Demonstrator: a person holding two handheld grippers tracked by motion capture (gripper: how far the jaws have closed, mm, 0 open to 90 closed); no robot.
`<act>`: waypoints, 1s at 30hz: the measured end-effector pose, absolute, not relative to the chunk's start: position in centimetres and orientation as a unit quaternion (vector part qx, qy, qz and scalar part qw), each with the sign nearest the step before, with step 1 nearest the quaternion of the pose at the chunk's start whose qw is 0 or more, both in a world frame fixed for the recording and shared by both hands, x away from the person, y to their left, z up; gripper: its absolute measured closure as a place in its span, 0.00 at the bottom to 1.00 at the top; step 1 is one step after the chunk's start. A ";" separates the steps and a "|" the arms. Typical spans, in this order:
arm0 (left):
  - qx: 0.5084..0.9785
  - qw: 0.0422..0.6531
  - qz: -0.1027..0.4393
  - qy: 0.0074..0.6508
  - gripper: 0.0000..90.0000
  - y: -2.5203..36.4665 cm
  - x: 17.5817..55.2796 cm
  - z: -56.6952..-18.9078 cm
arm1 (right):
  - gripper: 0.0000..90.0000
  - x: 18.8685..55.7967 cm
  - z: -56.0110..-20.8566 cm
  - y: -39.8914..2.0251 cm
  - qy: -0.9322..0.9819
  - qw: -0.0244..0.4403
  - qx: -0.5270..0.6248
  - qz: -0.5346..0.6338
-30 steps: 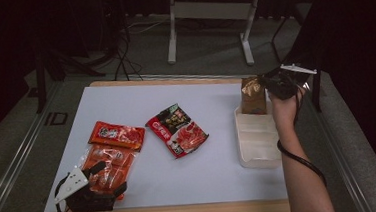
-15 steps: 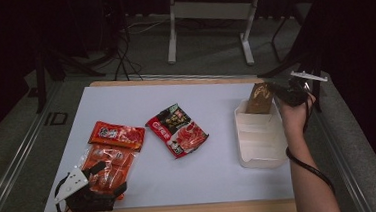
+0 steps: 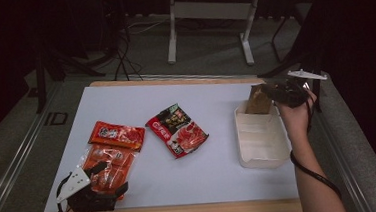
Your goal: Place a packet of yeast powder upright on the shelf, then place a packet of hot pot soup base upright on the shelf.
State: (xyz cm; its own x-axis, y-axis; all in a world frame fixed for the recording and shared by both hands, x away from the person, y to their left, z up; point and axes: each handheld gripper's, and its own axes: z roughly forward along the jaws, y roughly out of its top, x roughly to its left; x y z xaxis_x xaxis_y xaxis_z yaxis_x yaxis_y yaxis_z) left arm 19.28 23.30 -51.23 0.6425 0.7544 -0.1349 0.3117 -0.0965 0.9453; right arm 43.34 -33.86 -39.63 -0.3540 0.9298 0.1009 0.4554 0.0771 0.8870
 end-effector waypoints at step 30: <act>0.736 0.536 0.147 0.386 0.00 22.2 21.1 -49.8 | 0.15 31.9 -38.2 -29.2 0.721 0.229 0.372 0.538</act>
